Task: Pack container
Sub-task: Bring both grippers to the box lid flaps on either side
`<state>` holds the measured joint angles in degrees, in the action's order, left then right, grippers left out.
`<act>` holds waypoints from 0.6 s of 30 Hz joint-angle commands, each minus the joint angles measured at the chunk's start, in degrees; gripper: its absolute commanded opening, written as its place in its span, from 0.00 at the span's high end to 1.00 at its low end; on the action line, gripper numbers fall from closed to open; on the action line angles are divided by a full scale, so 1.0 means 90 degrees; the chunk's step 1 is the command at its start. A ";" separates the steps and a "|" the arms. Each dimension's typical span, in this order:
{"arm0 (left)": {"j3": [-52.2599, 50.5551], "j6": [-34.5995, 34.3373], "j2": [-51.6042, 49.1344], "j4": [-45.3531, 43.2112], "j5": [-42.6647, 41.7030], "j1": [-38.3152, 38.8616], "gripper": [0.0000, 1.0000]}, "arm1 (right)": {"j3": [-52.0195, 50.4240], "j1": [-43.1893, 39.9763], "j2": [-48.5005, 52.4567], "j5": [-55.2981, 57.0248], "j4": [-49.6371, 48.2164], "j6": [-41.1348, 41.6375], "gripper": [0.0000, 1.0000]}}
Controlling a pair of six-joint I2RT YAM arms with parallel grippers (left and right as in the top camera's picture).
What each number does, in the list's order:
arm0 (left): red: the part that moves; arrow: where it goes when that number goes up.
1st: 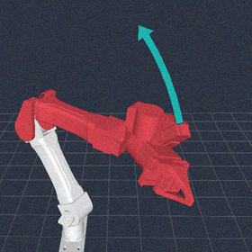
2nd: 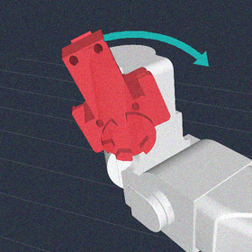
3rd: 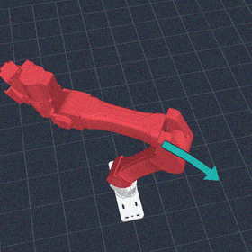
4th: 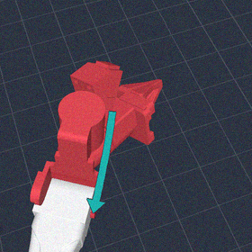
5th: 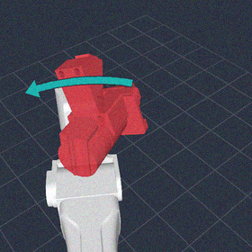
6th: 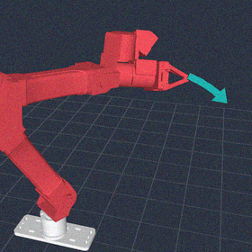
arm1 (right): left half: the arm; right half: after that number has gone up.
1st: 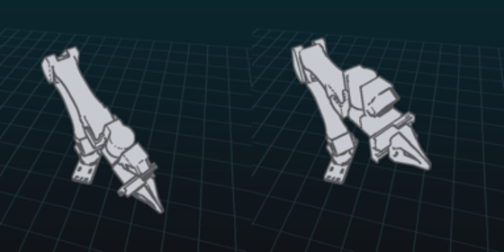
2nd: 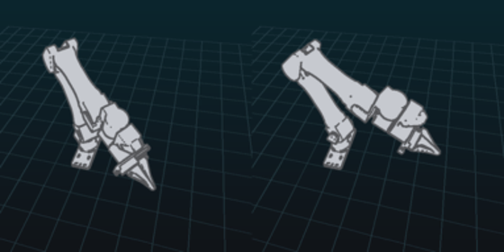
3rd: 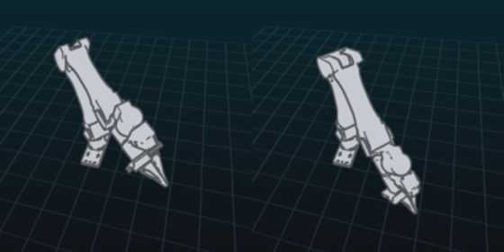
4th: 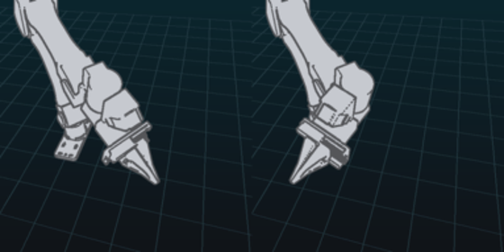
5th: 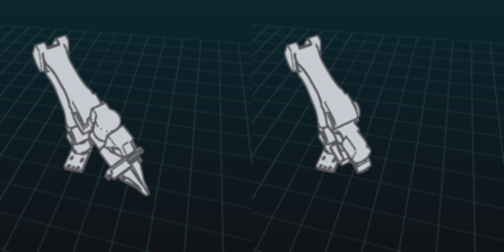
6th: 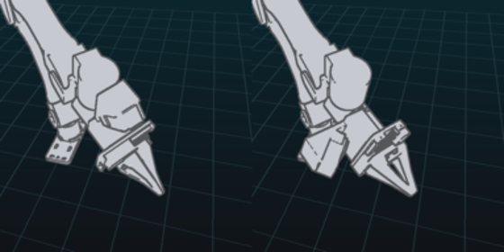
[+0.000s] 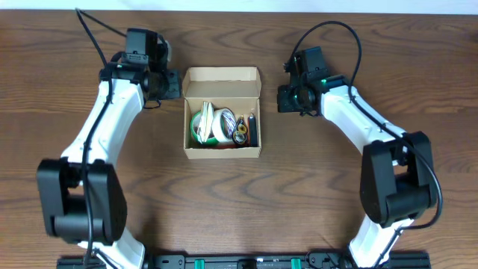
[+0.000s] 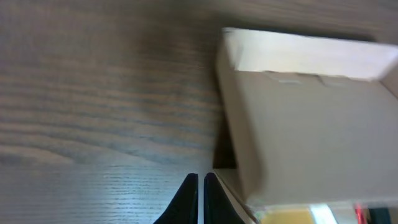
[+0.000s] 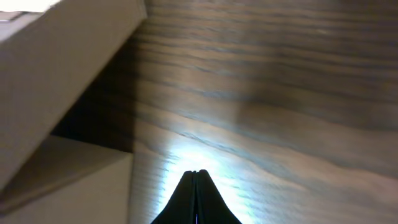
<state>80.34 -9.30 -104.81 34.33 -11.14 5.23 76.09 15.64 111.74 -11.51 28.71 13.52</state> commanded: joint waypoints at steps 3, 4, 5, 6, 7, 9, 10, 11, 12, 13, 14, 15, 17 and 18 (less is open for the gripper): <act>0.0044 -0.1064 -0.0495 -0.0056 -0.0063 -0.0216 0.94 | -0.0029 -0.0075 0.0486 -0.1032 -0.0408 -0.0046 0.99; 0.0044 -0.1069 -0.0583 -0.0095 -0.0262 -0.0245 0.94 | -0.0029 -0.0075 0.0554 -0.1158 -0.0537 -0.0015 0.99; 0.0044 -0.1069 -0.0668 -0.0153 -0.0512 -0.0265 0.94 | -0.0029 -0.0075 0.0627 -0.1304 -0.0707 0.0046 0.99; 0.0044 -0.1069 -0.0772 -0.0231 -0.0814 -0.0282 0.94 | -0.0027 -0.0080 0.0682 -0.1416 -0.0852 0.0129 0.99; 0.0044 -0.1071 -0.0877 -0.0318 -0.1095 -0.0294 0.94 | -0.0027 -0.0080 0.0748 -0.1530 -0.1044 0.0236 0.99; 0.0044 -0.1229 -0.1056 -0.0449 -0.1348 -0.0296 0.94 | -0.0027 -0.0080 0.0843 -0.1712 -0.1353 0.0367 0.99; 0.0046 -0.1302 -0.1139 -0.0520 -0.1445 -0.0296 0.94 | -0.0027 -0.0080 0.0899 -0.1778 -0.1503 0.0454 0.99; 0.0046 -0.1353 -0.1229 -0.0612 -0.1583 -0.0296 0.94 | -0.0027 -0.0080 0.0928 -0.1804 -0.1622 0.0563 0.99; 0.0046 -0.1353 -0.1302 -0.0702 -0.1756 -0.0296 0.94 | -0.0027 -0.0080 0.0962 -0.1804 -0.1695 0.0624 0.99; 0.0046 -0.1353 -0.1362 -0.0814 -0.1953 -0.0296 0.94 | -0.0027 -0.0080 0.1005 -0.1824 -0.1797 0.0673 0.99; 0.0046 -0.1353 -0.1421 -0.0925 -0.2161 -0.0296 0.94 | -0.0027 -0.0080 0.1047 -0.1875 -0.1897 0.0714 0.98; 0.0046 -0.1353 -0.1462 -0.1049 -0.2390 -0.0294 0.94 | -0.0027 -0.0080 0.1086 -0.1950 -0.1979 0.0714 0.99; 0.0046 -0.1358 -0.1528 -0.1263 -0.2662 -0.0294 0.94 | -0.0027 -0.0080 0.1168 -0.2013 -0.2149 0.0860 0.99; 0.0046 -0.1367 -0.1545 -0.1328 -0.2710 -0.0296 0.94 | -0.0027 -0.0080 0.1207 -0.2016 -0.2242 0.0901 0.98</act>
<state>80.34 -20.82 -118.19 23.53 -29.21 2.72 75.99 15.64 120.57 -27.31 9.56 18.96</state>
